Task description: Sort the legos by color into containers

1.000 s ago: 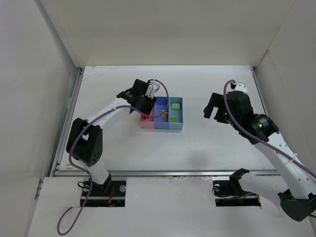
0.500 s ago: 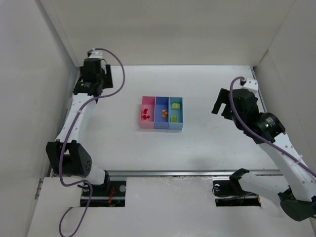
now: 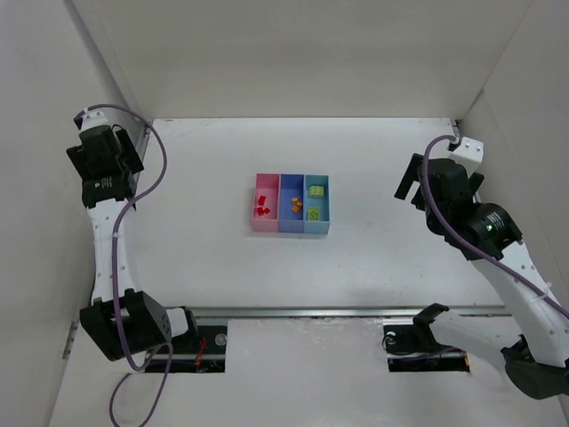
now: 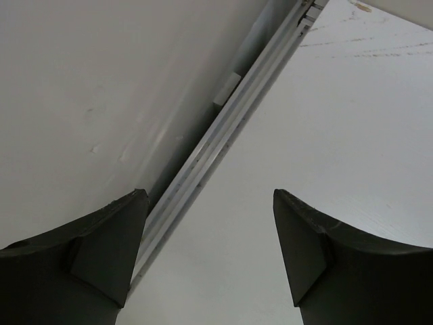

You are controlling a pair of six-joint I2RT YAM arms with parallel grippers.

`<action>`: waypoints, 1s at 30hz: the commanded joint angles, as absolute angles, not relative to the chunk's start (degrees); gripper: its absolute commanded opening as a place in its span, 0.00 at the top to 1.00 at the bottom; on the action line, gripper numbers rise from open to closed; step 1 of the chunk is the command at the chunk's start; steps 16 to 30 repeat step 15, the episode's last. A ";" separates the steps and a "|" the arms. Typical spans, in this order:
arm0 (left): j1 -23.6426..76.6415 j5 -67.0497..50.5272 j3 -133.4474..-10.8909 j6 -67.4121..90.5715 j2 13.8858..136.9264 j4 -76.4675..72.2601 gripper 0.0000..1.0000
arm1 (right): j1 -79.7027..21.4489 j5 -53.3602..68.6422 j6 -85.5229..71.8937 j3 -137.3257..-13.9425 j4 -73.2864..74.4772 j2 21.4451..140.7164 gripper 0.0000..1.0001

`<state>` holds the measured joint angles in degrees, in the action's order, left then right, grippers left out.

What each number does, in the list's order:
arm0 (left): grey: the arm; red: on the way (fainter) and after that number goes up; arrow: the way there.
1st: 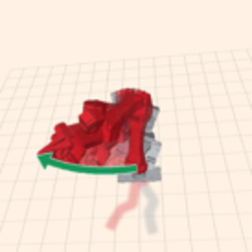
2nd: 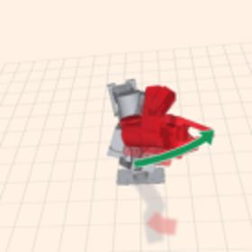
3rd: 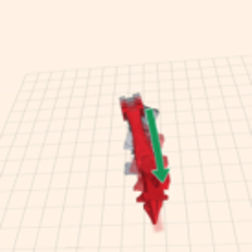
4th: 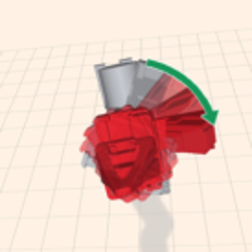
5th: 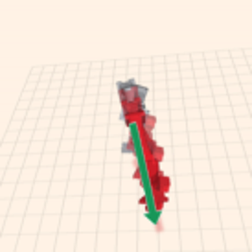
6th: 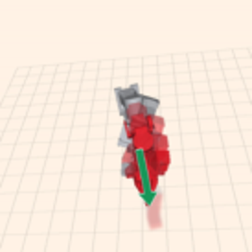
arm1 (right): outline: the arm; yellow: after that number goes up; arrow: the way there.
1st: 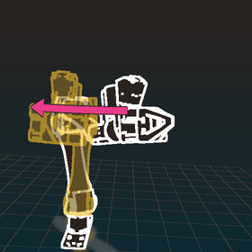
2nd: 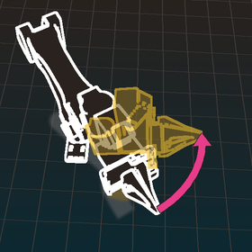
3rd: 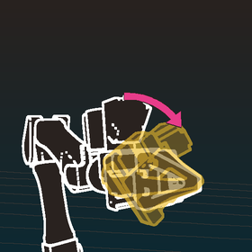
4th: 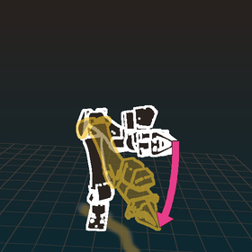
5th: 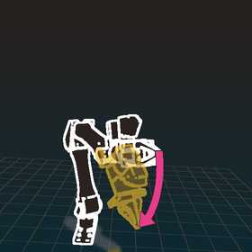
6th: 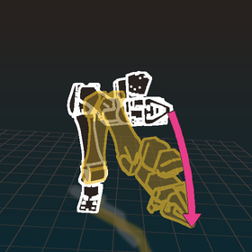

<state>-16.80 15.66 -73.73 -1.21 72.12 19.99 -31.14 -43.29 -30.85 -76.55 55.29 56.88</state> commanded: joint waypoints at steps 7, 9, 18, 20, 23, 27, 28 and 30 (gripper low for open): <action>-16.79 10.03 -72.95 -2.81 70.58 17.58 0.28 | -31.29 -45.70 -30.06 -77.17 54.58 52.38 0.00; -16.79 8.79 -72.95 -3.60 70.05 17.58 0.27 | -31.29 -45.70 -30.06 -76.64 54.58 51.77 0.00; -16.79 8.26 -72.42 -4.22 70.05 17.05 0.27 | -31.29 -44.47 -30.06 -75.50 53.88 51.77 0.00; -16.79 8.26 -72.42 -4.22 70.05 17.05 0.27 | -31.29 -44.47 -30.06 -75.50 53.88 51.77 0.00; -16.79 8.26 -72.42 -4.22 70.05 17.05 0.27 | -31.29 -44.47 -30.06 -75.50 53.88 51.77 0.00; -16.79 8.26 -72.42 -4.22 70.05 17.05 0.27 | -31.29 -44.47 -30.06 -75.50 53.88 51.77 0.00; -16.79 8.26 -72.42 -4.22 70.05 17.05 0.27 | -31.29 -44.47 -30.06 -75.50 53.88 51.77 0.00; -16.79 8.26 -72.42 -4.22 70.05 17.05 0.27 | -31.29 -44.47 -30.06 -75.50 53.88 51.77 0.00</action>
